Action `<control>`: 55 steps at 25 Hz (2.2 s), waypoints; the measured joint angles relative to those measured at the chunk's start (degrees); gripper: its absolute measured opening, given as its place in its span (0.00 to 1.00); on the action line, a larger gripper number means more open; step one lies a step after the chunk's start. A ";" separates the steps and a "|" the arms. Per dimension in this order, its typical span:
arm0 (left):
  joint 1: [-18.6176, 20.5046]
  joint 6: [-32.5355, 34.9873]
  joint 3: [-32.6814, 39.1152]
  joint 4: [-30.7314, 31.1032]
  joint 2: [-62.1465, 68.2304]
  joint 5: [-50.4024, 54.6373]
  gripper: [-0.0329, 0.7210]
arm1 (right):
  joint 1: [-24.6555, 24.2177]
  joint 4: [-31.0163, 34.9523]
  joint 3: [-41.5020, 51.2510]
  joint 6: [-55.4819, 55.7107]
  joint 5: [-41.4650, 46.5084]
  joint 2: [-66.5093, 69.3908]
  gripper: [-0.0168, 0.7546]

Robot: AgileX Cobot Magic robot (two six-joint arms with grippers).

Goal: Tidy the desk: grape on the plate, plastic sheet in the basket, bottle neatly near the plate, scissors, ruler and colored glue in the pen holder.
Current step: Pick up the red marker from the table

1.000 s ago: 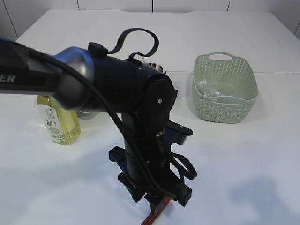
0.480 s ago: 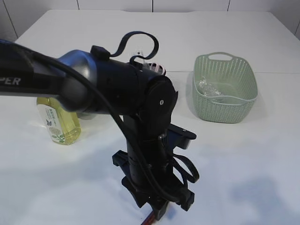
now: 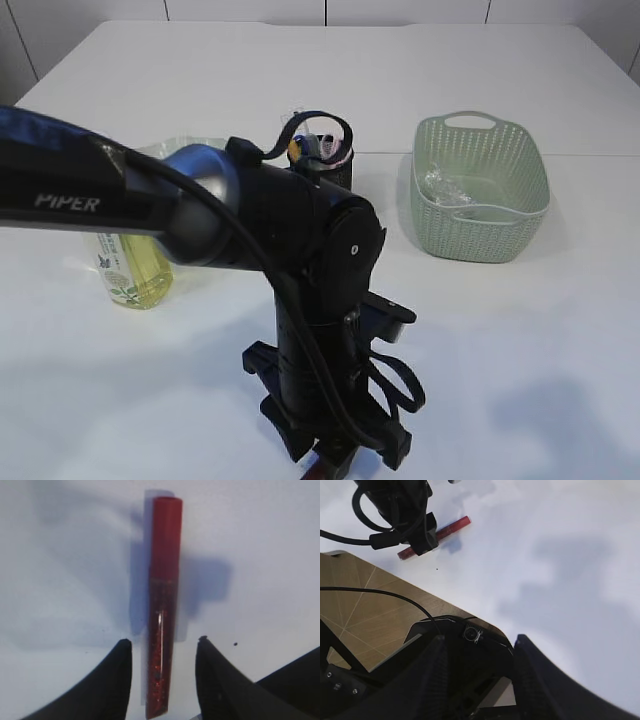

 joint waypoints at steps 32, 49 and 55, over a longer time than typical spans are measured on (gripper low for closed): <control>0.00 0.17 -0.04 0.33 0.93 -2.69 0.45 | 0.00 -0.12 0.00 -0.04 0.12 0.00 0.47; 0.00 0.17 -0.04 0.22 0.93 -3.59 0.45 | 0.00 -0.25 0.00 -0.04 0.36 0.00 0.47; 0.00 0.17 -0.04 -0.98 1.39 -2.73 0.45 | 0.00 -0.25 0.00 -0.04 0.36 0.00 0.47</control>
